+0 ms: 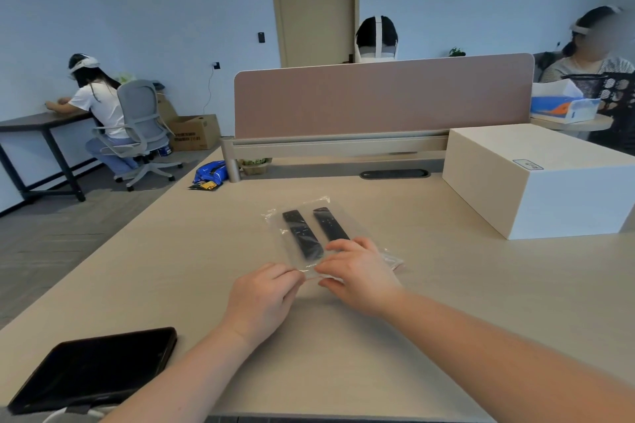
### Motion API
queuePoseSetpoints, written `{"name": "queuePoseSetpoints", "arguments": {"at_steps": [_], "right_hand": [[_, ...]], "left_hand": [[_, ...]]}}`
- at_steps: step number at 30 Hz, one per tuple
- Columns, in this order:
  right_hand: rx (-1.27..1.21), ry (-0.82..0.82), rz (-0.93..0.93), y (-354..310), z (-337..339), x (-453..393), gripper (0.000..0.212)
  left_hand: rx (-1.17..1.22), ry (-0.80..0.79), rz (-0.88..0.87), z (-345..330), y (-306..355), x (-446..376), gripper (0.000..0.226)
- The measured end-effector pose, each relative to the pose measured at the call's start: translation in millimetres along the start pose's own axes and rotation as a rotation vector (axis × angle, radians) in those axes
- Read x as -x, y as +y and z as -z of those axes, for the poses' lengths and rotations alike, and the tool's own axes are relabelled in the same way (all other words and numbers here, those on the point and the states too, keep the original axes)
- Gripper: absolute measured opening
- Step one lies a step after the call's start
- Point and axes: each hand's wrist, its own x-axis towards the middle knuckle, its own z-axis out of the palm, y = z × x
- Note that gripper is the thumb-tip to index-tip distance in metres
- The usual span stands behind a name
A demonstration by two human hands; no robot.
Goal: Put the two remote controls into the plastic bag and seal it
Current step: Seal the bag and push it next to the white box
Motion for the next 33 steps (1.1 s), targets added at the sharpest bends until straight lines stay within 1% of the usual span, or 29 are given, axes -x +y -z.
{"name": "queuePoseSetpoints", "arguments": {"at_steps": [1, 6, 10, 13, 17, 20, 23, 27, 30, 33], "right_hand": [[-0.003, -0.002, -0.002, -2, 0, -2, 0.007], [-0.033, -0.024, -0.013, -7, -5, -6, 0.012], [-0.052, -0.03, -0.02, -8, -8, -7, 0.019], [-0.063, -0.023, -0.015, -10, -10, -7, 0.023], [-0.057, 0.015, -0.02, -10, -12, -8, 0.034], [-0.047, 0.032, -0.028, -10, -14, -9, 0.037], [-0.041, 0.033, -0.01, -11, -16, -9, 0.035], [0.001, 0.003, 0.026, -11, -21, -9, 0.025], [0.037, 0.011, 0.065, -10, -23, -9, 0.017], [0.071, 0.025, 0.113, -8, -24, -6, 0.017]], "left_hand": [[0.001, 0.008, -0.005, 0, 0, 0, 0.021], [-0.013, 0.055, -0.049, -1, -1, 0, 0.032], [-0.012, 0.043, -0.086, -1, -1, 0, 0.017], [0.011, 0.026, -0.083, -2, -1, 0, 0.015], [0.02, 0.008, -0.092, -3, -1, -1, 0.017], [0.026, -0.017, -0.076, -2, 1, -3, 0.018], [0.028, -0.042, -0.051, -2, 0, -2, 0.018], [0.039, -0.074, -0.026, -3, -1, -1, 0.018], [0.048, -0.103, -0.023, -3, -2, 0, 0.017], [0.039, -0.133, -0.036, -4, -2, 0, 0.013]]}}
